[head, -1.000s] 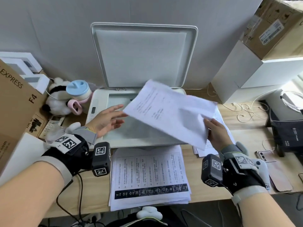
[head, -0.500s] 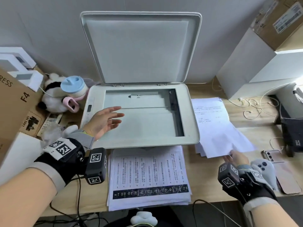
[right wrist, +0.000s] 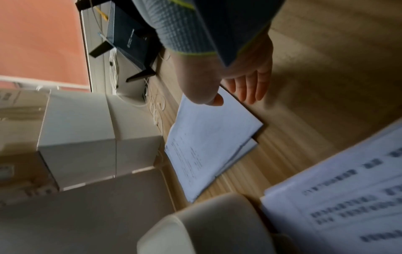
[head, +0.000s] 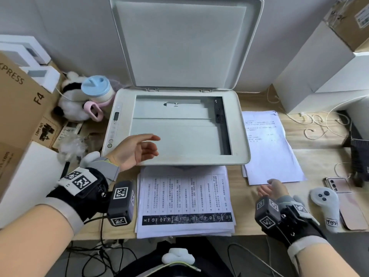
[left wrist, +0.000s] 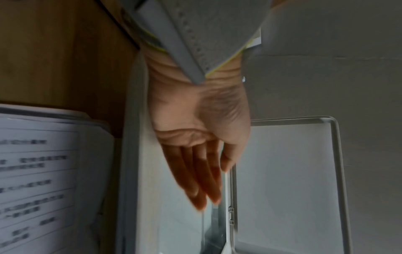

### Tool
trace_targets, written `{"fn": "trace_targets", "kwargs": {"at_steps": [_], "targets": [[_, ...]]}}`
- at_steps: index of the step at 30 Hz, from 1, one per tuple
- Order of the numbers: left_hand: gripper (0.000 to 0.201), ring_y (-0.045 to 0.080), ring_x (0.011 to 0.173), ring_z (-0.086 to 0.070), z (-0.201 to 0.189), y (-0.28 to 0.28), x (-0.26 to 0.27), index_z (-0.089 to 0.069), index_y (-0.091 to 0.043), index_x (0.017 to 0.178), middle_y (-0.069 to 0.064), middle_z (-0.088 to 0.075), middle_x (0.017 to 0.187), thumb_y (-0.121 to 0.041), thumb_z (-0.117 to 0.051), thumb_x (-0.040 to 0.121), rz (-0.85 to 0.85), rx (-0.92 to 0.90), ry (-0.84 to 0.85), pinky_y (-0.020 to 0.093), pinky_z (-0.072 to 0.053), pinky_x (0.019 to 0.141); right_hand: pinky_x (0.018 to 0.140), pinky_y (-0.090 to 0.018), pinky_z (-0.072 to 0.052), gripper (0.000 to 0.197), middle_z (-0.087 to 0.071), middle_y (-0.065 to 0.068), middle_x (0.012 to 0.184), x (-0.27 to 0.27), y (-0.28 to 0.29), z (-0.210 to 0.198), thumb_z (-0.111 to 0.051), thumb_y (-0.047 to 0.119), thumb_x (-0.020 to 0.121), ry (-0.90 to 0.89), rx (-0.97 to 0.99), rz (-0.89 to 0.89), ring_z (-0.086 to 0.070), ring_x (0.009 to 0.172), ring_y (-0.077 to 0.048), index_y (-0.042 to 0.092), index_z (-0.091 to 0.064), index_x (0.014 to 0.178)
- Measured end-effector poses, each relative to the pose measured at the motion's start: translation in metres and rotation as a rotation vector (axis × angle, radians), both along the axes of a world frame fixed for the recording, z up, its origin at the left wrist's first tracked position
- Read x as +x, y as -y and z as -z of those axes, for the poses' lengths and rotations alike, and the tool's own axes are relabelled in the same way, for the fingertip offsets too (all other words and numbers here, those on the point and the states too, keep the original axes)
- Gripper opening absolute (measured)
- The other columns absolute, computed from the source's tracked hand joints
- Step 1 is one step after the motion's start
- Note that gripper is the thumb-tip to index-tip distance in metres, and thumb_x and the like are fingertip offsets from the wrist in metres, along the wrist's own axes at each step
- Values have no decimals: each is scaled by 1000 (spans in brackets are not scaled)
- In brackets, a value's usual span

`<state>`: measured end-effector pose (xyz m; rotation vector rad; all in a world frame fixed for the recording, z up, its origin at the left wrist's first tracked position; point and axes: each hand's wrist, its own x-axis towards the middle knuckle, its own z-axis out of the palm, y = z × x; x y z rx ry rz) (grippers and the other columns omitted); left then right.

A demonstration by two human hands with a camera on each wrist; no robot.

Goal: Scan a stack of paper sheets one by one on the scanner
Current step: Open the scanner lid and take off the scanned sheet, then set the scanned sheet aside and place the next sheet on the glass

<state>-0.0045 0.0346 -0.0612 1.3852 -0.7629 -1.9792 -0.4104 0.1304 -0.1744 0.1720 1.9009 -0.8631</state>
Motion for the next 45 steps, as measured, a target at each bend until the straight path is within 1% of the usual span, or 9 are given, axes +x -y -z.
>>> {"fn": "trace_targets", "kwargs": {"at_steps": [3,8,13,18,22,28,34,40,45], "targets": [[28,18,55,-65,1,-23,7,-61,-5,84,6,-60,56,-20,-41,97,184,79,13,20,-53,50,69,-30,-42,20,-59,-11,96,39,-9,-16,-29,13,100,146,-37,-102,-55,85,-25,10,-43,114],[29,15,57,-65,29,-59,20,-62,-6,85,0,-53,50,-20,-40,99,316,183,218,22,-47,56,67,-28,-38,24,-57,-4,84,82,-22,-19,-33,16,99,133,-2,-365,-50,75,-17,7,-53,106],[26,16,64,-56,74,-83,32,-58,-1,116,7,-60,74,-12,-43,98,56,300,530,22,-41,59,72,-30,-41,37,-55,-6,82,100,-28,-17,-35,11,98,24,-22,-475,-51,78,-20,-5,-49,128],[24,26,99,-57,94,-97,32,-54,-3,117,14,-59,108,-10,-42,97,-94,370,546,34,-44,94,64,-26,-40,34,-55,-6,79,104,-30,-14,-36,9,98,-29,-21,-508,-50,70,-17,-7,-51,124],[8,19,76,-58,99,-98,29,-55,-7,96,7,-59,88,-6,-48,93,-71,357,584,24,-45,66,63,-25,-41,23,-58,-4,83,103,-32,-14,-41,11,97,-45,-17,-499,-52,74,-15,3,-58,109],[40,20,75,-57,108,-101,32,-55,-2,124,15,-62,97,-6,-66,85,-15,237,713,25,-46,62,62,-25,-41,17,-59,-3,85,101,-34,-6,-48,14,95,-50,-1,-519,-54,75,-14,12,-61,85],[40,21,62,-53,107,-105,32,-62,5,110,18,-64,91,-12,-77,77,9,194,780,25,-46,55,64,-25,-44,11,-61,-7,90,102,-38,-6,-51,12,94,-19,-21,-591,-56,90,-22,7,-60,98],[38,27,106,-59,107,-109,33,-58,5,118,15,-60,114,-12,-67,86,23,187,732,30,-51,85,70,-29,-52,9,-65,-9,88,101,-42,-5,-53,2,92,7,-72,-593,-62,77,-21,8,-58,97],[29,30,113,-58,105,-110,43,-62,1,116,16,-61,123,-6,-64,87,-30,173,758,32,-50,88,68,-25,-51,18,-68,-8,86,100,-51,-7,-48,0,94,44,-59,-632,-64,76,-18,7,-63,87]]}}
